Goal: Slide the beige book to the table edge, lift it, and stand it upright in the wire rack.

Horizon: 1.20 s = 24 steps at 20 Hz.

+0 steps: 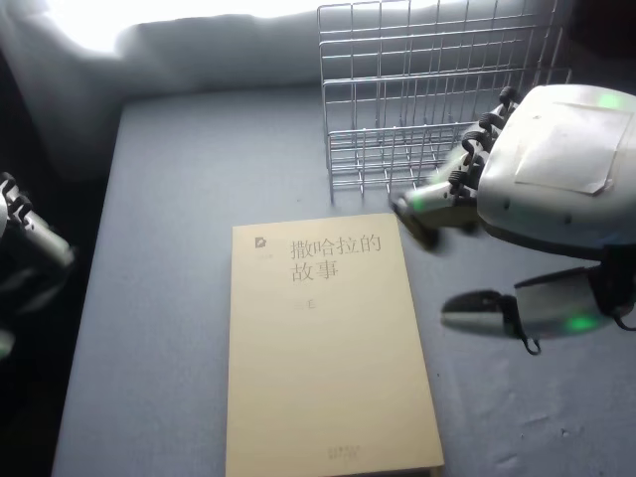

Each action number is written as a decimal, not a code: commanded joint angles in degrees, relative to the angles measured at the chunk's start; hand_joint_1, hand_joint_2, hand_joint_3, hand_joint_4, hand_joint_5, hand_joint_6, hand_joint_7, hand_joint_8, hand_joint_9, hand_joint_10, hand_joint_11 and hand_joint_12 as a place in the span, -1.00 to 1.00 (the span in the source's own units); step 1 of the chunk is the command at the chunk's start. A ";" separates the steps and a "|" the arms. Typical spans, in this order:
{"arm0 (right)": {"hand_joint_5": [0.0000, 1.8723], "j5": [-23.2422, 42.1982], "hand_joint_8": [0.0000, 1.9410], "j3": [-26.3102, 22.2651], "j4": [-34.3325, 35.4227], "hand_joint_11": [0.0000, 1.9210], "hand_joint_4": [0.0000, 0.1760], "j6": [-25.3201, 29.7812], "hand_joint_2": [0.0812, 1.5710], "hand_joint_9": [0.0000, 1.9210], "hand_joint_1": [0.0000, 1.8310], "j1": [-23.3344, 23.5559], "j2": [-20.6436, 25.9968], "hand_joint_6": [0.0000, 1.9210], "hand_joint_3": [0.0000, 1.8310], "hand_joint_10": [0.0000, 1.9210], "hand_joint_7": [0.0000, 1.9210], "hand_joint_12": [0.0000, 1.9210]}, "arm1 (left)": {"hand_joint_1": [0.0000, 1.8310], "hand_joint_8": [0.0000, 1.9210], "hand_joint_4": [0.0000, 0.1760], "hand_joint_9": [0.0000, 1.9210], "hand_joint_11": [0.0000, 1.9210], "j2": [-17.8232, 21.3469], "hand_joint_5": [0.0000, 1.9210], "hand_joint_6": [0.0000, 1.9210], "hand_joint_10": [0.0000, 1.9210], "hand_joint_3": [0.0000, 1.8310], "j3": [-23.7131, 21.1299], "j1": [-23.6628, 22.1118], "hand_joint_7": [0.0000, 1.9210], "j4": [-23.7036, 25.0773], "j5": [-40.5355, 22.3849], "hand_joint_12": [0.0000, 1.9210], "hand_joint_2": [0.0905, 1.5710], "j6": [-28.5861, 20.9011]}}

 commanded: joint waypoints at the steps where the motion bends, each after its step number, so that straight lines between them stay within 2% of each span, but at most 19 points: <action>1: -0.97 5.93 -0.99 0.00 0.93 -1.00 -1.00 0.15 0.31 -0.93 -0.51 0.28 0.11 -1.00 -0.97 -0.99 -0.89 -0.71 | -0.28 -1.00 -0.34 -0.88 -1.00 0.66 -0.92 -0.99 -0.99 -0.95 0.20 -0.72 -0.91 -2.08 1.97 -0.49 0.38 0.10; 2: -0.99 5.74 -1.00 0.10 0.93 -1.00 -1.00 0.14 0.33 -0.95 -0.54 0.28 0.05 -1.00 -0.98 -1.00 -0.91 -0.70 | -0.23 -1.00 -0.37 -0.90 -1.00 0.66 -0.92 -1.00 -1.00 -0.96 0.10 -0.70 -0.92 -2.08 1.97 -0.55 0.38 0.09; 3: -1.00 5.47 -1.00 0.18 0.93 -1.00 -1.00 0.13 0.33 -0.98 -0.53 0.28 0.01 -1.00 -0.98 -0.99 -0.95 -0.82 | -0.22 -1.00 -0.38 -0.91 -1.00 0.66 -0.91 -0.99 -1.00 -0.96 -0.09 -0.70 -0.92 -2.08 1.97 -0.56 0.38 0.09; 6: -1.00 2.82 -1.00 1.15 0.93 -1.00 -1.00 0.11 0.34 -0.99 -0.47 -0.08 -0.54 -1.00 -0.99 -1.00 -0.95 -0.95 | -0.26 -1.00 -0.29 -0.90 -1.00 0.67 -0.92 -1.00 -1.00 -0.98 -0.27 -0.81 -0.92 -2.09 1.97 -0.57 0.40 -0.11; 8: -0.98 1.11 -1.00 2.14 0.93 -1.00 -1.00 0.11 0.31 -0.95 -0.45 -0.71 -1.10 -1.00 -1.00 -0.99 -0.91 -0.77 | -0.26 -1.00 -0.31 -0.91 -1.00 0.67 -0.92 -1.00 -1.00 -0.98 -0.47 -1.02 -0.93 -2.08 1.93 -0.55 0.40 -0.21; 10: -1.00 -0.25 -1.00 2.86 0.93 -1.00 -1.00 0.11 0.33 -0.98 -0.41 -1.44 -1.53 -1.00 -1.00 -0.99 -0.94 -0.90 | -0.24 -1.00 -0.31 -0.88 -1.00 0.67 -0.92 -1.00 -0.99 -0.99 -0.72 -1.27 -0.91 -2.03 1.83 -0.51 0.40 -0.78; 12: -1.00 -3.52 -1.00 3.78 0.93 -1.00 -1.00 -0.09 0.32 -0.97 -0.41 -1.91 -2.35 -1.00 -1.00 -0.99 -0.93 -0.89 | -0.26 -0.99 -0.31 -0.88 -1.00 0.67 -0.91 -1.00 -0.99 -0.99 -0.83 -1.36 -0.91 -1.51 1.83 -0.50 0.40 -1.81; 14: -1.00 -9.71 -1.00 4.58 0.93 -1.00 -1.00 -1.56 0.31 -0.99 -0.37 -1.89 -3.77 -1.00 -1.00 -1.00 -0.96 -0.97 | -0.23 -0.99 -0.40 -0.86 -1.00 0.67 -0.90 -0.99 -0.99 -0.99 -0.57 -1.36 -0.88 -1.47 1.83 -0.50 0.40 -2.30; 17: -1.00 -18.00 -1.00 4.79 0.93 -1.00 -1.00 -3.57 0.29 -1.00 -0.25 -2.39 -6.22 -1.00 -1.00 -1.00 -0.97 -1.00 | -0.20 -1.00 -0.38 -0.83 -1.00 0.61 -0.89 -1.00 -0.99 -1.00 0.42 -1.35 -0.87 -1.47 1.84 -0.48 0.38 -2.96; 19: -1.00 -21.08 -0.99 4.79 0.93 -1.00 -1.00 -3.88 0.28 -0.98 -0.21 -2.38 -6.83 -1.00 -1.00 -0.99 -0.93 -1.00 | -0.21 -1.00 -0.31 -0.84 -1.00 0.54 -0.90 -1.00 -0.99 -1.00 0.82 -1.33 -0.88 -1.47 1.84 -0.50 0.38 -3.13; 23: -0.96 -22.04 -0.98 4.77 0.94 -0.97 -1.00 -3.79 0.31 -0.95 -0.26 -3.64 -6.86 -0.99 -1.00 -0.98 -0.90 -0.98 | -0.21 -1.00 -0.35 -0.83 -1.00 0.02 -0.91 -1.00 -0.99 -1.00 2.51 -1.18 -0.88 -0.01 1.84 -0.49 0.39 -4.80; 24: -0.93 -22.36 -1.00 4.77 0.94 -0.99 -1.00 -3.71 0.29 -0.92 -0.24 -3.86 -6.85 -1.00 -1.00 -1.00 -0.87 -0.77 | -0.21 -1.00 -0.40 -0.84 -1.00 -0.17 -0.90 -1.00 -1.00 -1.00 3.12 -1.12 -0.88 0.08 1.84 -0.49 0.39 -5.05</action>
